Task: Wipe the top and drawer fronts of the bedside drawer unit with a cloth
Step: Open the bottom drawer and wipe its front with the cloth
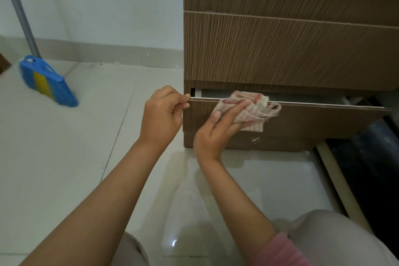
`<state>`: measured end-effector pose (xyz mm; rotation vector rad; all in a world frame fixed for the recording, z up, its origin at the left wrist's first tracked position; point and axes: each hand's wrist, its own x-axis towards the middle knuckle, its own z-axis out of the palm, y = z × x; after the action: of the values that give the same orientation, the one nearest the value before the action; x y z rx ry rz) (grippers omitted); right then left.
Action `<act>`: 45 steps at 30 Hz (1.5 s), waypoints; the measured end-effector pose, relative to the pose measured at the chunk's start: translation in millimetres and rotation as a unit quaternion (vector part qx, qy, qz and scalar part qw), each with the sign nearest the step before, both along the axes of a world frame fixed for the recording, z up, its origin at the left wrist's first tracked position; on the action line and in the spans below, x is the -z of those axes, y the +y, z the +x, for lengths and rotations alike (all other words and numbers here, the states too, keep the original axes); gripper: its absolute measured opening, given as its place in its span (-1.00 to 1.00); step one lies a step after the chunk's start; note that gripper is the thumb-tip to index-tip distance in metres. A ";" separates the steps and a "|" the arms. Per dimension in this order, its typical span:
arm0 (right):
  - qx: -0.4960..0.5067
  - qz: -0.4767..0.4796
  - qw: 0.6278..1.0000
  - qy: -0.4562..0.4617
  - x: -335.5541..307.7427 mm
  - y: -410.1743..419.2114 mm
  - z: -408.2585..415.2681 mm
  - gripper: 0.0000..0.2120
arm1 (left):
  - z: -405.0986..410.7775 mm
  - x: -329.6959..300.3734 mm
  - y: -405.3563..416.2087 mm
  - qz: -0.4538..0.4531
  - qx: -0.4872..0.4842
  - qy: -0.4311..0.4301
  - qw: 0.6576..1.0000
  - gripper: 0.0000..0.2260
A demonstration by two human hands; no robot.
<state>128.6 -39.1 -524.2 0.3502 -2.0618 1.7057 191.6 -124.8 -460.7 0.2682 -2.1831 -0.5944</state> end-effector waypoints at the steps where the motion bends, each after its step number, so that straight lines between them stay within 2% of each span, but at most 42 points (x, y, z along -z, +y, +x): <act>1: -0.009 0.003 1.000 0.004 1.5 -9.2 7.9 -0.44 | 0.2 -1.5 -1.9 -0.002 0.007 -0.003 1.000 -0.94; 6: -0.025 0.019 0.999 -0.029 32.9 -33.8 28.8 -0.46 | 1.7 -5.1 -5.5 -0.009 0.016 -0.020 1.000 -0.95; 10: -0.036 0.052 0.997 -0.045 57.4 -20.9 20.7 -0.43 | 1.0 -4.0 -3.0 -0.007 0.012 -0.008 1.000 -0.95; 14: -0.004 0.007 0.996 -0.092 55.2 15.5 -6.9 -0.41 | 1.3 -3.1 -2.3 -0.002 0.006 -0.012 1.000 -0.94; 18: 0.053 -0.001 0.996 -0.067 45.9 54.9 -44.9 -0.40 | 0.8 -3.5 -2.0 0.008 0.000 -0.012 1.000 -0.92; 24: 0.082 0.007 0.995 -0.051 30.5 88.4 -86.7 -0.42 | -10.4 -1.4 -9.5 0.007 -0.006 -0.006 1.000 -0.90; 30: 0.089 -0.012 0.995 -0.041 27.2 89.2 -108.2 -0.43 | -22.7 0.7 -19.1 -0.017 -0.007 0.000 1.000 -0.89; 36: 0.107 -0.020 0.994 -0.028 31.0 80.1 -112.5 -0.43 | -28.2 12.7 -18.8 -0.016 -0.016 0.051 0.998 -0.87; 40: 0.112 -0.028 0.993 -0.011 34.6 81.0 -110.3 -0.44 | -21.6 32.1 -8.9 -0.046 -0.045 0.062 0.996 -0.76; 43: 0.099 -0.039 0.994 -0.018 38.4 86.8 -106.9 -0.43 | -8.2 68.2 2.6 -0.020 -0.089 0.042 0.995 -0.65; 45: 0.086 -0.042 0.995 -0.017 41.7 90.6 -105.2 -0.43 | 0.0 96.7 8.3 0.011 -0.109 0.016 0.994 -0.65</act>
<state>23.4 51.5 -566.0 0.1143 -1.9738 1.6986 191.6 -116.5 -557.4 0.4971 -2.0826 -0.4964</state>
